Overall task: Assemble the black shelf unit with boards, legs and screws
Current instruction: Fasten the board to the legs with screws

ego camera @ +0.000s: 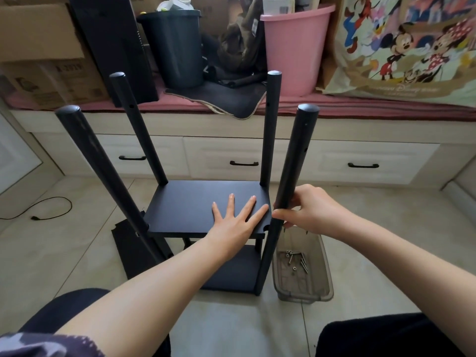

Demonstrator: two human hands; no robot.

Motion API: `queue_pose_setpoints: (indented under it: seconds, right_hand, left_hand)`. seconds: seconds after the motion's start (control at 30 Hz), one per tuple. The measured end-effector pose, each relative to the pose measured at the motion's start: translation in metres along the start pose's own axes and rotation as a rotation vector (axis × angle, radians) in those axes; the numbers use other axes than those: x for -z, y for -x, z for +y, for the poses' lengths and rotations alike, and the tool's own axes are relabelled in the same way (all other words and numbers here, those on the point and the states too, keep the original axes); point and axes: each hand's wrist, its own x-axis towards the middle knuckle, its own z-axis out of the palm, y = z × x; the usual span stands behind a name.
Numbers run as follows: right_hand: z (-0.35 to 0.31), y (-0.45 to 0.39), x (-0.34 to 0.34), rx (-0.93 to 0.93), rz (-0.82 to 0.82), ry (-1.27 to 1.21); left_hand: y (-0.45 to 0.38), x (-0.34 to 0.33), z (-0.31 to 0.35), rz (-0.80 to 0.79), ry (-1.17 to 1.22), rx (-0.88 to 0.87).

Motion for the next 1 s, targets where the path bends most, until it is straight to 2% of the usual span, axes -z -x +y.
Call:
queue_pose_setpoints:
  seconds: [0.33, 0.67, 0.83, 1.0]
  right_hand:
    - [-0.007, -0.002, -0.005, 0.016, -0.022, 0.015]
    - [-0.005, -0.002, -0.012, 0.063, 0.065, 0.013]
    - [-0.008, -0.007, -0.017, 0.017, 0.133, -0.062]
    - [0.002, -0.011, -0.004, -0.026, -0.037, -0.289]
  left_hand:
    - [0.009, 0.001, 0.005, -0.032, 0.067, 0.010]
    - [0.004, -0.007, 0.025, 0.146, 0.235, 0.104]
    - [0.002, -0.001, 0.017, 0.149, 0.258, 0.121]
    - [0.000, -0.004, 0.012, 0.158, 0.274, 0.134]
